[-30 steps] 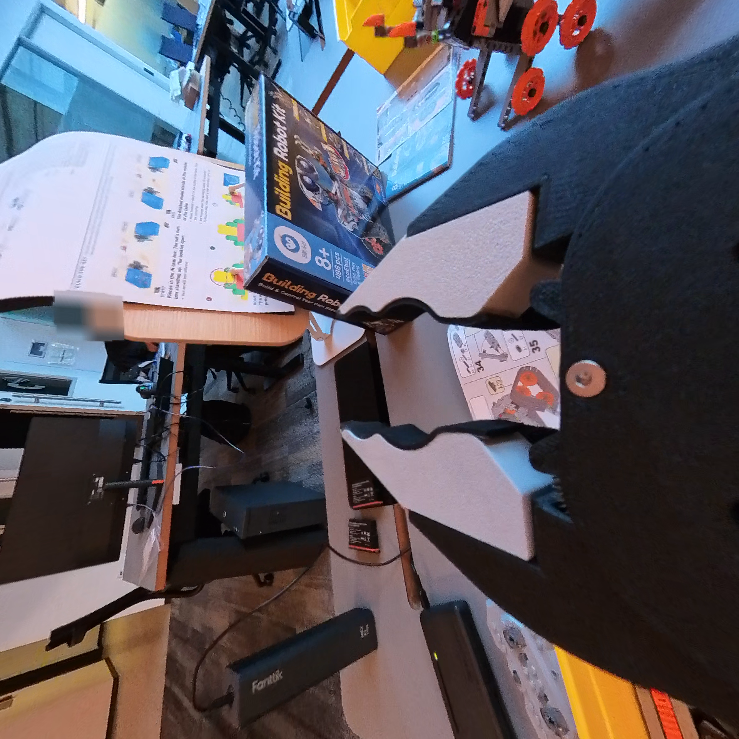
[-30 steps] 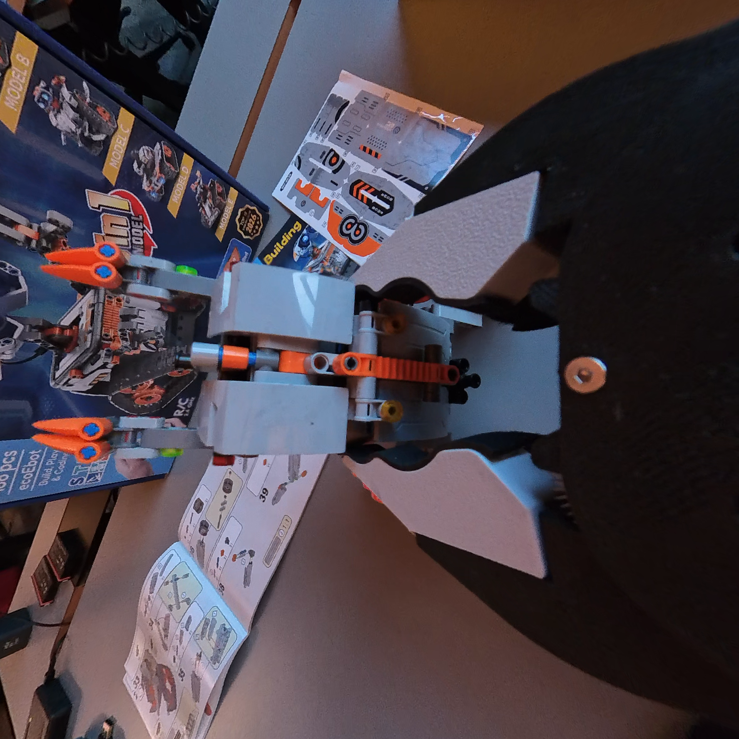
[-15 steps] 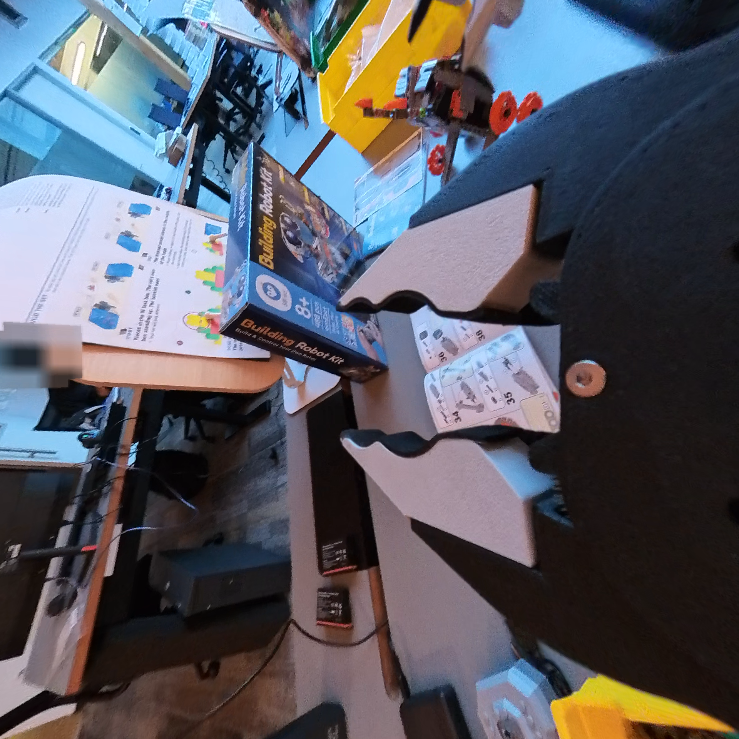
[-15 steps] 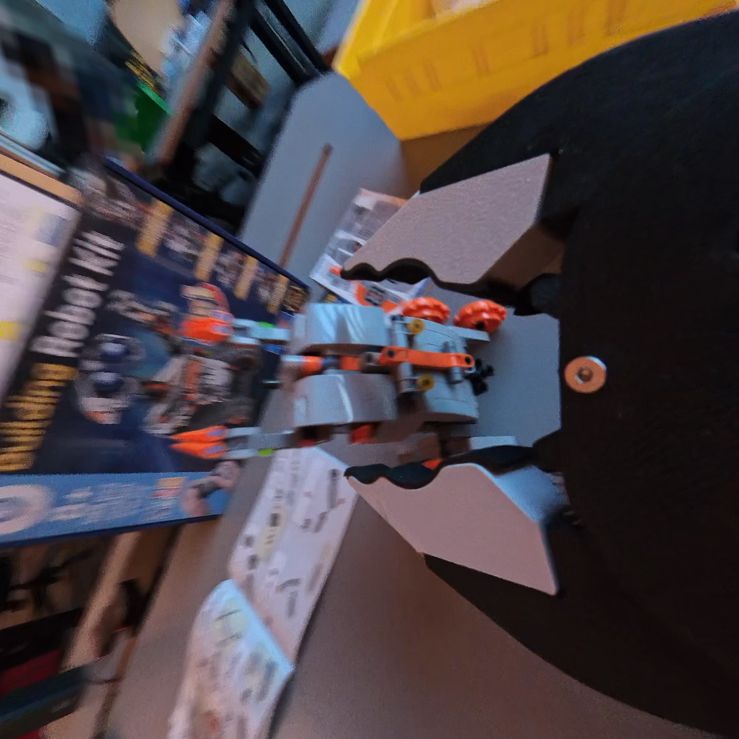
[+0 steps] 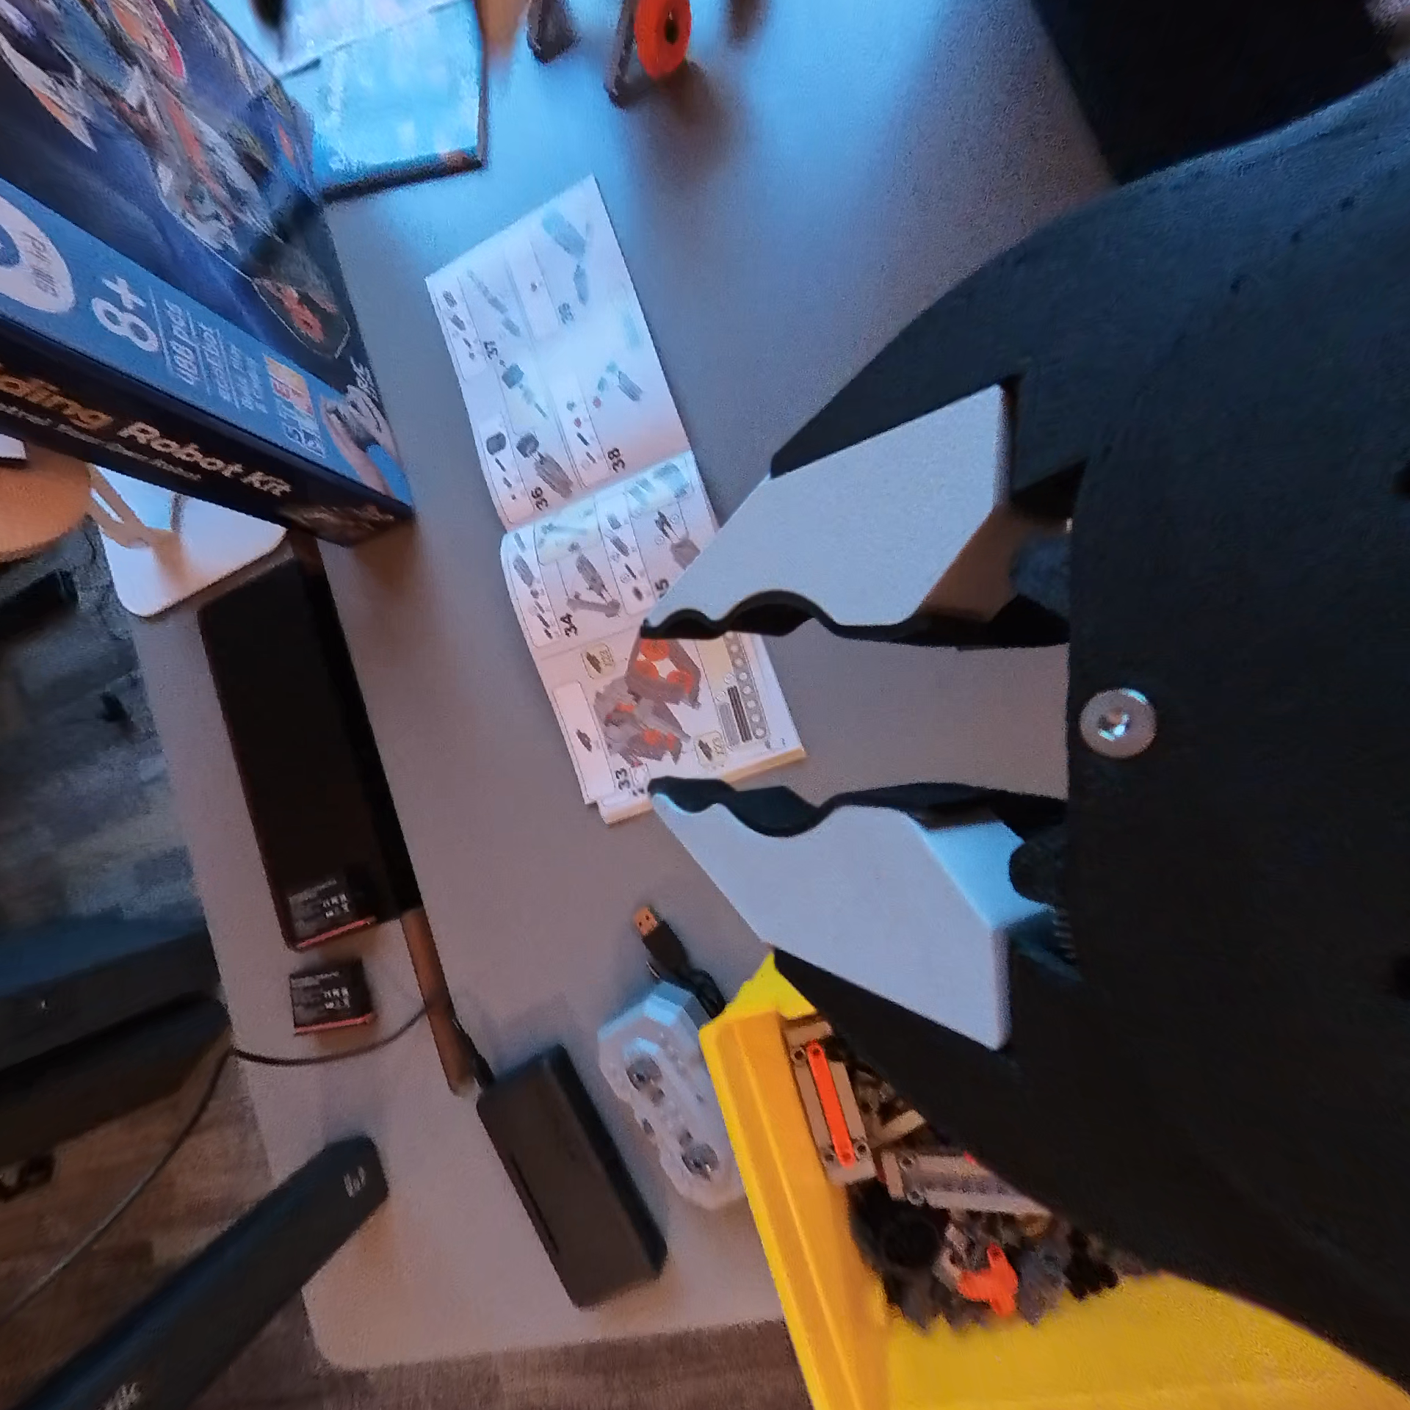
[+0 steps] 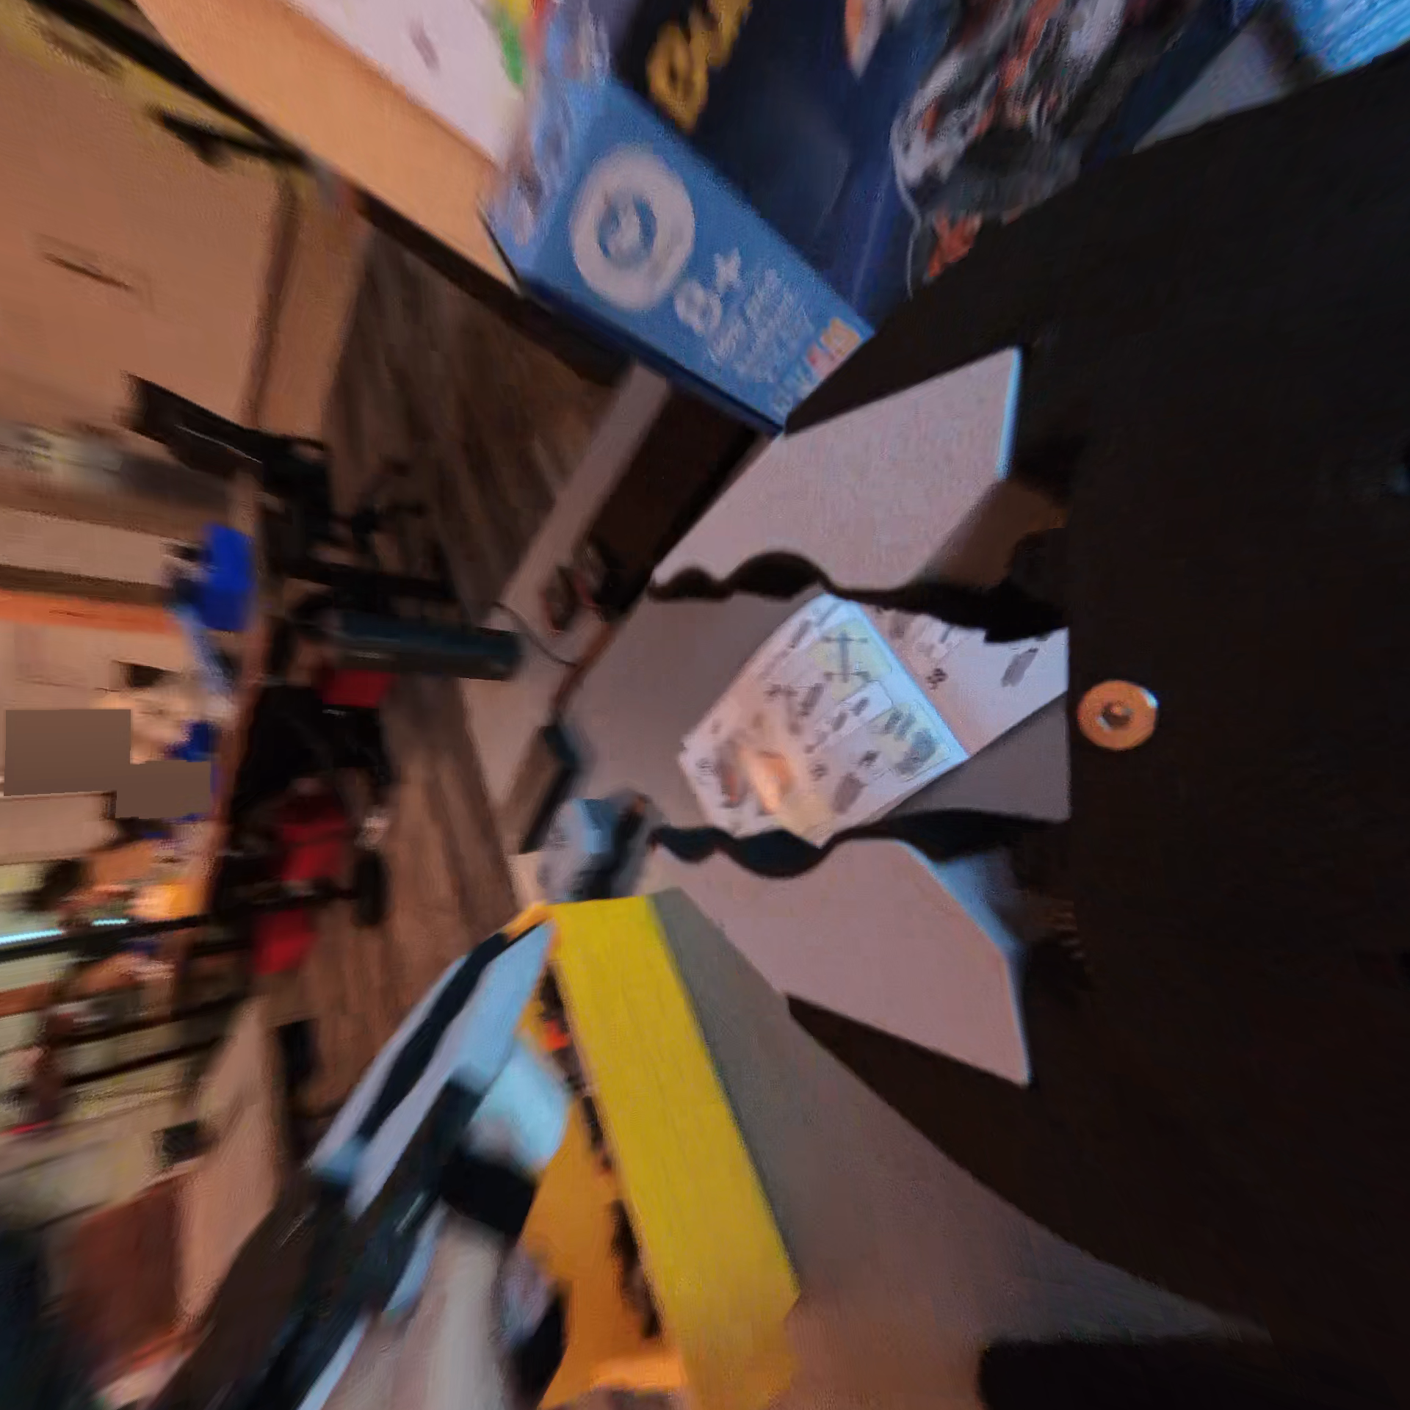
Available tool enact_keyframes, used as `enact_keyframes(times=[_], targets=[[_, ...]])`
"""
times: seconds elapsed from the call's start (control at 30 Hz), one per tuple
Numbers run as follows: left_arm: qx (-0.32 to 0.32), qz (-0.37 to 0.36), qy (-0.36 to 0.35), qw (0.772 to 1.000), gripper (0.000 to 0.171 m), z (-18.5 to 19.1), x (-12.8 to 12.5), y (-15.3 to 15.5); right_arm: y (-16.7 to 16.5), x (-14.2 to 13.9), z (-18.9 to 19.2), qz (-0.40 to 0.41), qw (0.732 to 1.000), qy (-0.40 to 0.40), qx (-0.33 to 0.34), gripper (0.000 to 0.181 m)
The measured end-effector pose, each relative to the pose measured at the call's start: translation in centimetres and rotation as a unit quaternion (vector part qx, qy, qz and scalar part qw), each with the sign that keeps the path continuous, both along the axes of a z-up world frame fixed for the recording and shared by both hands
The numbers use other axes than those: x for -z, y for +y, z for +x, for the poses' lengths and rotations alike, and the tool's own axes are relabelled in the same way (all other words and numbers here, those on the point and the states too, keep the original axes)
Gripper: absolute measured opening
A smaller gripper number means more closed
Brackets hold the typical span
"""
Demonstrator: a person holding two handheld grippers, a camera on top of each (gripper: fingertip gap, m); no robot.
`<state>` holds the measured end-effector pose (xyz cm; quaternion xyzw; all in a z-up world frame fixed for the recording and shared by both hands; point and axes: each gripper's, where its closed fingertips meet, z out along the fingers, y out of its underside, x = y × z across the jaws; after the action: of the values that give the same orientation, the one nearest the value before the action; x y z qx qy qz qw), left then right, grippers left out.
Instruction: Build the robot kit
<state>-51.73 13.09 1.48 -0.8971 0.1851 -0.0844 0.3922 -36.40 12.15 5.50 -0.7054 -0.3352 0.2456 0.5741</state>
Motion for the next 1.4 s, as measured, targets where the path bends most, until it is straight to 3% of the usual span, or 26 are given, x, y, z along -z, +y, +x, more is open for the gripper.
enact_keyframes(times=[0.07, 0.17, 0.3, 0.4, 0.5, 0.53, 0.63, 0.73, 0.97, 1.4], targets=[[-0.008, 0.002, -0.006, 1.0, 0.033, -0.6, -0.4, -0.3, 2.4, 6.7, -2.2, -0.092, 0.992, -0.081, -0.021, 0.006], [-0.016, 0.023, -0.041, 0.999, 0.031, -0.7, -1.5, 0.1, 4.3, 14.0, -3.4, -0.201, 0.977, -0.064, -0.018, 0.0], [-0.013, 0.043, -0.067, 0.997, 0.028, 0.0, -2.2, 1.0, 5.2, 16.0, -3.9, -0.34, 0.933, 0.114, -0.015, 0.0], [0.0, 0.039, -0.064, 0.997, 0.028, 0.5, -2.1, 0.9, 6.4, 15.7, -4.1, -0.399, 0.899, 0.178, -0.025, 0.0], [0.002, 0.037, -0.06, 0.998, 0.028, 0.5, -2.1, 0.6, 6.4, 15.1, -4.1, -0.365, 0.913, 0.175, -0.043, 0.001], [0.001, 0.039, -0.062, 0.997, 0.028, 0.4, -2.2, 0.5, 5.8, 14.6, -4.4, -0.347, 0.921, 0.166, -0.068, 0.01], [-0.002, 0.047, -0.072, 0.996, 0.029, 0.2, -2.7, 0.4, 3.6, 14.7, -4.8, -0.255, 0.96, 0.062, -0.101, 0.061], [0.006, 0.047, -0.078, 0.996, 0.03, 0.4, -2.8, 0.3, 1.7, 15.4, -4.6, -0.097, 0.99, -0.046, -0.086, 0.083], [0.026, 0.041, -0.086, 0.995, 0.03, 1.3, -2.7, 0.1, 1.1, 17.2, -3.4, 0.059, 0.98, -0.186, -0.028, 0.081], [0.032, 0.034, -0.095, 0.994, 0.03, 1.5, -2.6, 0.0, 1.2, 18.6, -4.7, 0.093, 0.969, -0.225, -0.037, 0.067]])
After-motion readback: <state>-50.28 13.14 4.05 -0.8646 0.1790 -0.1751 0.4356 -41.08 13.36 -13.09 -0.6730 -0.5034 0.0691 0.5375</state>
